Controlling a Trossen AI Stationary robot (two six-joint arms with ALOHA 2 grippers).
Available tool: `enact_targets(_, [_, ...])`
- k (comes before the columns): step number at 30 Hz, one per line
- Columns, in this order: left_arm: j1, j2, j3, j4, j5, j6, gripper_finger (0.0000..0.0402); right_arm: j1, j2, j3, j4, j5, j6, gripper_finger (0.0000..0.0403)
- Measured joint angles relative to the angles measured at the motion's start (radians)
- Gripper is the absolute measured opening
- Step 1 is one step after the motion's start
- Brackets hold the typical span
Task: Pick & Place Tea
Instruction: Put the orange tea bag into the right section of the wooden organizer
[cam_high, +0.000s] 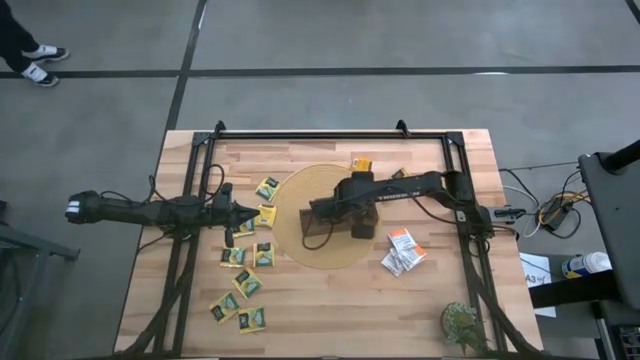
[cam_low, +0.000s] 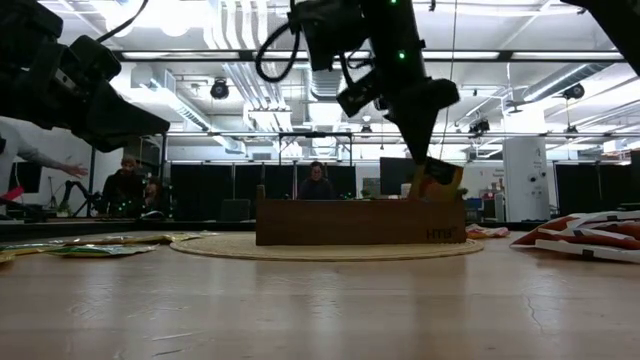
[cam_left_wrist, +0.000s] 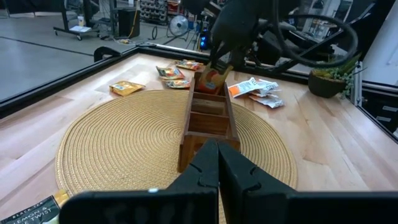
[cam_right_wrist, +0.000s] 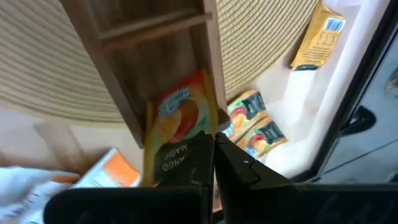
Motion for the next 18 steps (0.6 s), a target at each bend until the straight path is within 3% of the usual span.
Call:
enact_targets(9, [0.000, 0.000, 0.000, 0.000, 0.000, 0.000, 0.0000, -0.007, 0.000, -0.018, 0.002, 0.103, -0.118, 0.0008])
enact_targets(18, [0.000, 0.000, 0.000, 0.000, 0.000, 0.000, 0.0000, -0.006, 0.000, -0.027, 0.062, 0.118, -0.336, 0.0008])
